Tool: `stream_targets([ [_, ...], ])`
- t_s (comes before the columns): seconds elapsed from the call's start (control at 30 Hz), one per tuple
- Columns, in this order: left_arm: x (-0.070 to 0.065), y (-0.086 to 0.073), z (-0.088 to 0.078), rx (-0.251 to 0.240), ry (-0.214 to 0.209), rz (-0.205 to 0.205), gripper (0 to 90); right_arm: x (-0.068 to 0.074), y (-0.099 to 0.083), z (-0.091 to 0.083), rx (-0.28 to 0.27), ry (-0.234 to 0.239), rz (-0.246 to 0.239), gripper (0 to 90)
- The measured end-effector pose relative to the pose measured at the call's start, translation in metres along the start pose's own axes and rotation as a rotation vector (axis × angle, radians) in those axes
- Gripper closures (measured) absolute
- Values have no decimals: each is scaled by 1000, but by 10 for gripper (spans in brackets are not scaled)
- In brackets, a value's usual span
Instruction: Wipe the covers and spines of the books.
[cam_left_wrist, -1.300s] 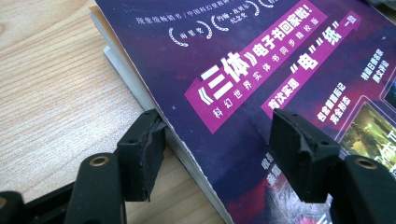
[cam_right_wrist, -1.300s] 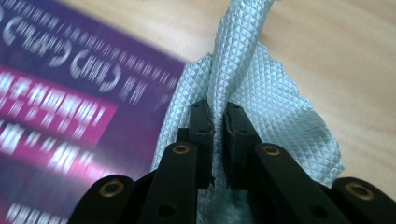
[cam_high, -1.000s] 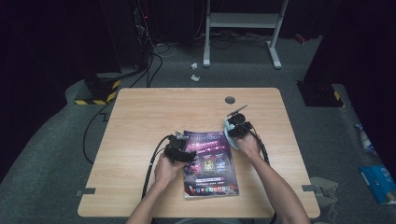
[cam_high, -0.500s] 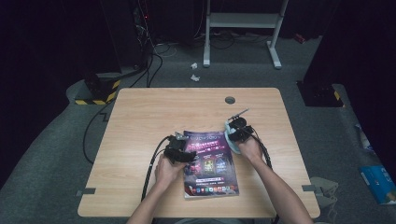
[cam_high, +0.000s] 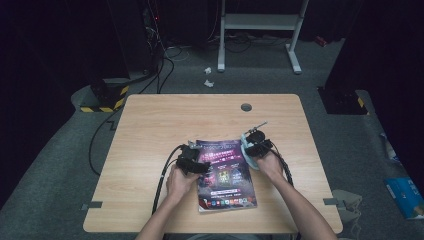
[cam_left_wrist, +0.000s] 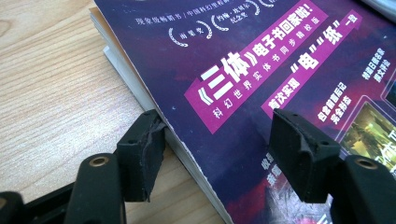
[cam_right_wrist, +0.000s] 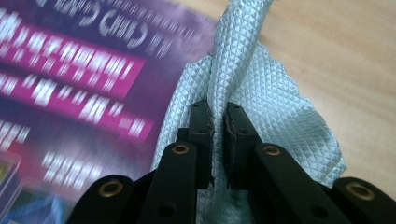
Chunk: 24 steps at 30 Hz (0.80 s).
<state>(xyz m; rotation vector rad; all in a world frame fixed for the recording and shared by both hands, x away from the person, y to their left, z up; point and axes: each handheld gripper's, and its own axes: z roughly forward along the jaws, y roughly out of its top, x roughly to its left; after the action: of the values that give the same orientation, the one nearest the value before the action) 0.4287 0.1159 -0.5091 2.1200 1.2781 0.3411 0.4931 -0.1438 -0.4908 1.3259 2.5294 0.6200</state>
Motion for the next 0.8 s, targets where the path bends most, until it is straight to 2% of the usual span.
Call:
stream_targets([
  [0.13, 0, -1, 0, -5, 0, 3, 360, 5, -16, -8, -5, 21, -21, 830],
  [0.17, 0, -1, 0, -5, 0, 3, 360, 4, -16, -8, -6, 27, -11, 830],
  [0.43, 0, 0, 0, -4, 6, 2, 358, -5, 1, 1, 1, 35, 44, 830],
  [0.57, 0, 0, 0, -3, 8, 2, 358, 1, -5, -3, -3, 18, 16, 830],
  [0.8, -1, -1, 0, -8, 13, 0, 359, 11, -35, -18, -6, 52, -35, 830],
])
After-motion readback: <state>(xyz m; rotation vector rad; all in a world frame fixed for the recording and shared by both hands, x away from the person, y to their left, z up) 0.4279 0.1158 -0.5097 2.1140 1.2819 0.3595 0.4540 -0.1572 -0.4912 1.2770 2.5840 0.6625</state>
